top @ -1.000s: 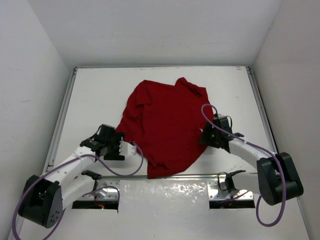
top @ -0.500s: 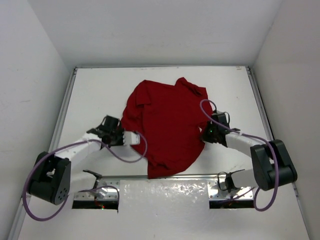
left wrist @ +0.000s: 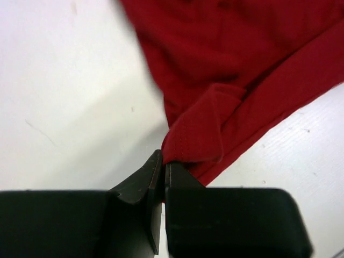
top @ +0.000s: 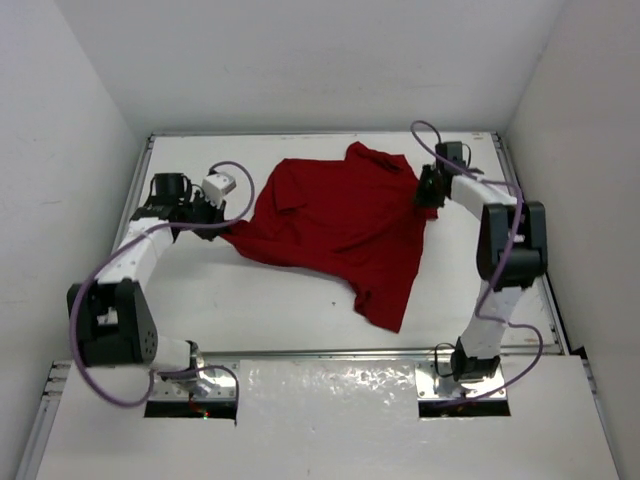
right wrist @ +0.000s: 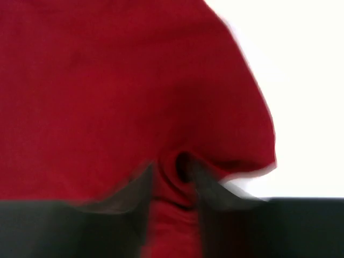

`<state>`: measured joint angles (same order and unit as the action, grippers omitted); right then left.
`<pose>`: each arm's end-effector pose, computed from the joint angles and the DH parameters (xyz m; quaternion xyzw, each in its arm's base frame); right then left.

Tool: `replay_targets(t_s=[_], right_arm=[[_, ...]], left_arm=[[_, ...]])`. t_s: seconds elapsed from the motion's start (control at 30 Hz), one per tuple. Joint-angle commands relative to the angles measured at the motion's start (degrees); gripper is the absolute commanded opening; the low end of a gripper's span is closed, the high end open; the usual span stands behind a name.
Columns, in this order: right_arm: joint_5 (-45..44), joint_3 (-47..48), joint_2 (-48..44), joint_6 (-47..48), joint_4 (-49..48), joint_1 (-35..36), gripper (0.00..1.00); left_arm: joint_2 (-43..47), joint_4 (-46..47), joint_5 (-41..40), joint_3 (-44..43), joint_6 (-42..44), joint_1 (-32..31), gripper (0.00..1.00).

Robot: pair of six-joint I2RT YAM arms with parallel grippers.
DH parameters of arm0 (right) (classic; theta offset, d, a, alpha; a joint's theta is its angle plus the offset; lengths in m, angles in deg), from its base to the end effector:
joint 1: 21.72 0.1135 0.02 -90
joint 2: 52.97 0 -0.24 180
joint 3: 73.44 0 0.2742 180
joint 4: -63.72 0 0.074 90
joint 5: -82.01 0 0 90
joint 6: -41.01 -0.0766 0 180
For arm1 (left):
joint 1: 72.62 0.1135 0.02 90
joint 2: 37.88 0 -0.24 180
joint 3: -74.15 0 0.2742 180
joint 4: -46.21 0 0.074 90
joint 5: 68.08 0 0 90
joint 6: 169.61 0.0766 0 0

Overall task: Fold and stack the t-shirts
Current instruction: Flatten out the tshirt

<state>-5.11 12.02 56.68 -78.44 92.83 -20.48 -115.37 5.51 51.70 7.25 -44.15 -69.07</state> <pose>0.4406 0.0134 0.1065 0.2236 0.9222 0.1063 0.2972 0.3271 -0.0178 0.1878 0.3325 0.8533 -0.1216 0.3829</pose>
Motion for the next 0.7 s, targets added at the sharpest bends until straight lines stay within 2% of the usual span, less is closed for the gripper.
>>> replay_targets(t_s=[0.0, 0.07, 0.13, 0.2, 0.27, 0.3, 0.33, 0.37, 0.43, 0.47, 0.5, 0.57, 0.67], right_arm=[[-0.32, 16.40, 8.97, 5.10, 13.62, -0.71, 0.41], [-1.37, 21.03, 9.36, 7.03, 17.18, -0.71, 0.57], [-2.87, 18.17, 3.50, 8.61, 16.50, -0.71, 0.65], [-7.87, 11.49, -5.61, 10.81, 15.18, -0.71, 0.78], [-10.51, 3.27, -12.05, 11.43, 15.69, -0.45, 0.81], [-12.26, -0.18, -18.79, 11.96, 15.79, 1.21, 0.83], [-13.50, -4.13, -22.07, 11.96, 15.70, 2.79, 0.83], [-14.55, -12.53, -25.06, 11.35, 15.61, 4.55, 0.82], [-13.95, -21.01, -33.39, 5.75, 13.60, 10.17, 0.77], [-13.60, -28.97, -35.62, 2.76, 10.89, 13.93, 0.75], [-13.68, -32.44, -37.64, -2.83, 9.39, 15.62, 0.73], [-15.61, -39.55, -40.90, -7.70, 6.66, 19.75, 0.69], [-19.48, -40.83, -38.91, -12.90, 6.82, 27.14, 0.69]], left_arm=[[-3.36, 0.29, 2.56, -1.82, -8.74, 2.16, 0.00], [-1.79, 0.11, 4.05, 1.67, -7.61, 2.16, 0.00], [1.18, 0.72, 4.67, 4.85, -6.20, 2.07, 0.00], [3.13, 1.16, 4.85, 8.37, -5.23, 2.07, 0.00], [3.40, 1.33, 3.19, 8.47, -5.66, 2.16, 0.00], [3.31, 1.33, 3.18, 8.29, -6.28, 2.16, 0.00], [3.31, 1.25, 3.70, 8.21, -6.46, 2.07, 0.00], [3.23, 1.59, 4.32, 8.12, -6.63, 2.16, 0.00], [2.96, 2.04, 4.06, 8.12, -7.95, 2.07, 0.00], [2.70, 2.30, 3.71, 8.20, -7.61, 2.07, 0.00], [2.70, 2.39, 3.45, 8.21, -6.99, 1.99, 0.00], [2.70, 2.30, 2.40, 8.47, -5.24, 1.99, 0.00], [2.70, 1.43, 1.68, 8.29, -3.39, 1.98, 0.00]])
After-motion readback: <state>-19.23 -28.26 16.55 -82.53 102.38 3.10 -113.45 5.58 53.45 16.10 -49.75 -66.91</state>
